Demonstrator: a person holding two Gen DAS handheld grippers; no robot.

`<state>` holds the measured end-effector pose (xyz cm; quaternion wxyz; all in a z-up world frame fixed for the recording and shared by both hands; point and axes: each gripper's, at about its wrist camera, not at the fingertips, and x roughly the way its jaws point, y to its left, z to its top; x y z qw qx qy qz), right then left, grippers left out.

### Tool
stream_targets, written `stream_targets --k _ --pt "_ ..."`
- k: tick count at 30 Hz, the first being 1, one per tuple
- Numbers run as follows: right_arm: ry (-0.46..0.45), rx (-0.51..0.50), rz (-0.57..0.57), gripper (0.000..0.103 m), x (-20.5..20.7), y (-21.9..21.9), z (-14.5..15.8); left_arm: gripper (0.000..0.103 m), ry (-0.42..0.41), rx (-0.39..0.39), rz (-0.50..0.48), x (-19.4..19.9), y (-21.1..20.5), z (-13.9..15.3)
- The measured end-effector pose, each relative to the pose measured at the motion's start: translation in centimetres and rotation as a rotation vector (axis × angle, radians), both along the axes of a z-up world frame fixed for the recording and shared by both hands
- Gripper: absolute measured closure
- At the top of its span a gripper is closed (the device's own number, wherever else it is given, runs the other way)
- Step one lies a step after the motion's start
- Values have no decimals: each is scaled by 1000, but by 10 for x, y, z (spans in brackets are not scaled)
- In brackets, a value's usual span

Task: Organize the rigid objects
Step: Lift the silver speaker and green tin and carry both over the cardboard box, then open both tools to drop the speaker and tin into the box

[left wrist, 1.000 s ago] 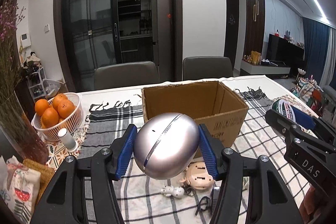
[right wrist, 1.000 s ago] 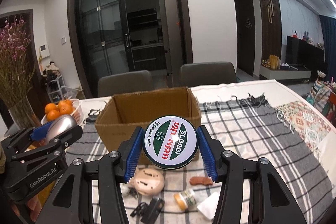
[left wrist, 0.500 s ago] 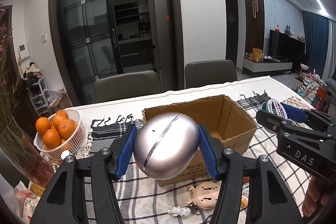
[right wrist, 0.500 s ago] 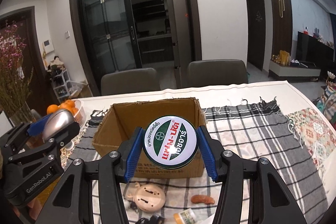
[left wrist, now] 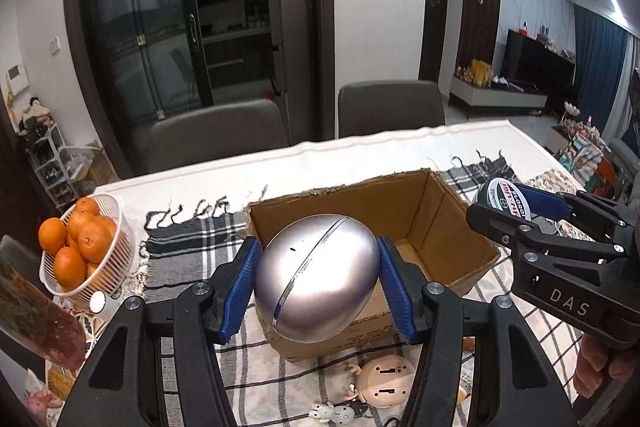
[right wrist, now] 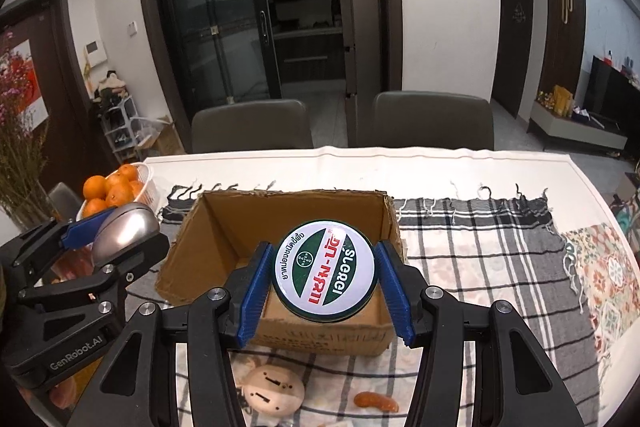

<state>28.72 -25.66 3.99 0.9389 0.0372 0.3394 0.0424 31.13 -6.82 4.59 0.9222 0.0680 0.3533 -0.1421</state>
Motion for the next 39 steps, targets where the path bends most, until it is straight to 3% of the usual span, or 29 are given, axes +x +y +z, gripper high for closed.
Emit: stream_targets --k 11,19,26,34,39 --pt "160 -27 42 50 46 -3 -20 45 126 49 -7 38 -8 -21" --pt "313 -33 91 50 71 0 -50 45 240 83 -6 65 -13 -48" --pt "362 -80 107 50 79 3 -64 45 313 101 -5 76 -18 -66" --pt "363 -124 126 47 77 4 -64 40 272 133 0 69 -22 -63" --pt "341 -114 119 47 69 1 -57 39 239 113 10 57 -18 -54"
